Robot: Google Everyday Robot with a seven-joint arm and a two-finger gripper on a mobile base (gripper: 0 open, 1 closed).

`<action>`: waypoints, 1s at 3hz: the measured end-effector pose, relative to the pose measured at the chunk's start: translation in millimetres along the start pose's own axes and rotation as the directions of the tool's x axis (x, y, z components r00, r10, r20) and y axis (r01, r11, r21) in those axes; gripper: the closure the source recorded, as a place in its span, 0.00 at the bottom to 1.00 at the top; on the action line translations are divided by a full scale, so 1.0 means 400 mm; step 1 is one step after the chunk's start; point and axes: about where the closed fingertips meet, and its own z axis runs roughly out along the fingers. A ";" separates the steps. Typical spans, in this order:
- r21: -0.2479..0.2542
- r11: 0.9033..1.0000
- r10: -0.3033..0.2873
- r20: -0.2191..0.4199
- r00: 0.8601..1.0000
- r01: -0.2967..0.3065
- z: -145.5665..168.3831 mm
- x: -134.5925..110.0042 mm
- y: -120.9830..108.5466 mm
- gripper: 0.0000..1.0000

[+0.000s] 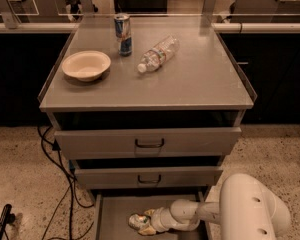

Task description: Pick 7up can from bottom drawer and place on counter

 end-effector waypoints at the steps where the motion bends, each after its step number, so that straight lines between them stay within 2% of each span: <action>1: 0.000 1.000 0.000 0.000 1.000 0.000 0.000 0.000 0.000 0.73; 2: 0.000 1.000 0.000 0.000 1.000 0.000 0.000 0.000 0.000 0.95; 3: -0.012 1.000 0.005 0.007 1.000 -0.005 0.001 -0.001 0.002 1.00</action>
Offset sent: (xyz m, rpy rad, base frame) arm 0.0000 0.0000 0.0000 0.0000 0.0000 0.0000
